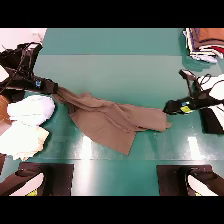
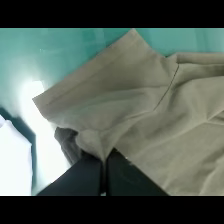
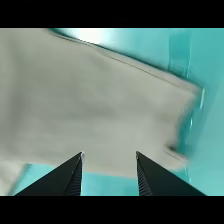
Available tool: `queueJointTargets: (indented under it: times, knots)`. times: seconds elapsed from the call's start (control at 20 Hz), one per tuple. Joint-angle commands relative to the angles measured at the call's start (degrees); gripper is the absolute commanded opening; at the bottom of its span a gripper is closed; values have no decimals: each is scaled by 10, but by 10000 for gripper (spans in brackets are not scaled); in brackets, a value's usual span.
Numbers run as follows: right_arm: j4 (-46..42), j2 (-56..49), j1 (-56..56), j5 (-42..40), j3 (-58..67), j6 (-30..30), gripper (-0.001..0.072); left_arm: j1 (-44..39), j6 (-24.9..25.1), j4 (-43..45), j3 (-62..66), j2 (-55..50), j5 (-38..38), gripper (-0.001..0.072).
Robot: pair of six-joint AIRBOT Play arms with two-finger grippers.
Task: Fold the shirts.
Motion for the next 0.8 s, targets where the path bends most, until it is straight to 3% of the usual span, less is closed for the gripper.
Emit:
queueJointTargets:
  times: [0.0,0.15,0.45,0.5,0.6,0.65,0.75]
  knots:
    - [31,-28,-88,-3,-51,-42,389,0,-3,2,-2,0,12,24]
    - [95,-90,-107,-61,-58,-65,390,0,-3,0,-2,0,18,24]
    - [97,-189,-78,-89,2,-66,378,0,-3,0,-2,0,18,24]
    - [97,-194,-70,-93,11,-67,302,0,-3,0,-2,0,19,24]
    - [91,-196,-53,-104,27,-69,69,0,-3,0,-2,0,18,24]
    - [91,-192,-48,-108,36,-80,17,0,-3,3,-2,0,18,24]
    - [90,-167,-50,-112,58,-84,16,0,-12,13,13,7,14,24]
